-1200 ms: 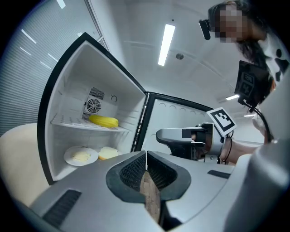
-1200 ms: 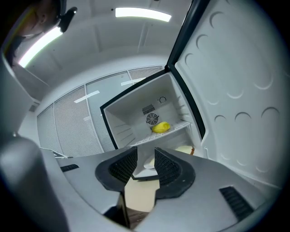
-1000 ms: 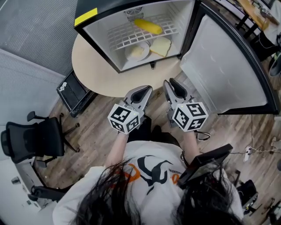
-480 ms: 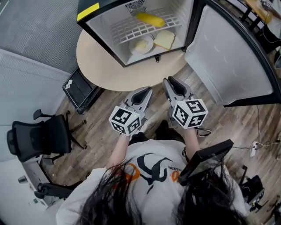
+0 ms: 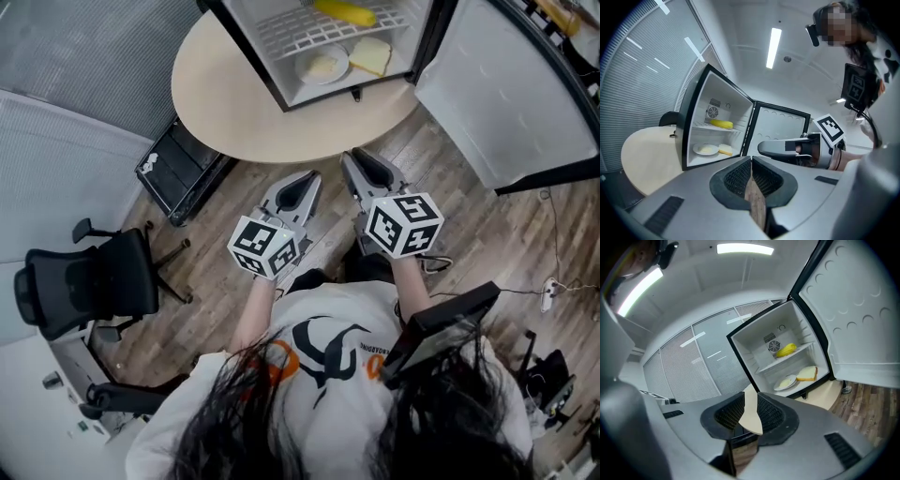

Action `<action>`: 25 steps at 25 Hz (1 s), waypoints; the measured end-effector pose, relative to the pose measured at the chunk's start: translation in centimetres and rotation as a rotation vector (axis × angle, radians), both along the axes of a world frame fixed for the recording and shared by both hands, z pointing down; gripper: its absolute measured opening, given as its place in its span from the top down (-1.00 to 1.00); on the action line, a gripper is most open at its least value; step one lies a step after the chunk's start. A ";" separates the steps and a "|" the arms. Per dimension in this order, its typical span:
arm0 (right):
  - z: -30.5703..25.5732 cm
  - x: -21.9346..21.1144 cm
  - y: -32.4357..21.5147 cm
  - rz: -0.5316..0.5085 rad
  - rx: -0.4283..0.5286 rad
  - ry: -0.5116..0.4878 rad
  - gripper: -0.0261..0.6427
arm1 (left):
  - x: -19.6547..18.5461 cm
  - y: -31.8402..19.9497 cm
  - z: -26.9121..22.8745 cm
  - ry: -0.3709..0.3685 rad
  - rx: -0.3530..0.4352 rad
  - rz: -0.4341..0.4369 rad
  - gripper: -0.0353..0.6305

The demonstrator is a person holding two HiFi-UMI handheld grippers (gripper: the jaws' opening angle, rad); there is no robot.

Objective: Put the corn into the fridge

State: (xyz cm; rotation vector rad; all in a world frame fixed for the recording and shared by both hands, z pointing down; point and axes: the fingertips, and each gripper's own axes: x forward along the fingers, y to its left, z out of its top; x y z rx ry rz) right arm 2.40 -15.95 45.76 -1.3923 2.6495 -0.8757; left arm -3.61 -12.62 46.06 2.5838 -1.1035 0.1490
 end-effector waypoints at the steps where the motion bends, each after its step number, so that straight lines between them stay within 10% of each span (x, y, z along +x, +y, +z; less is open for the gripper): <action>1: 0.0 -0.8 0.6 -0.001 -0.001 0.004 0.65 | -0.8 0.6 -0.1 0.004 0.002 -0.002 0.87; 25: 1.0 -10.8 15.2 0.035 -0.012 0.071 0.65 | -10.4 13.8 0.3 0.048 0.028 0.054 0.87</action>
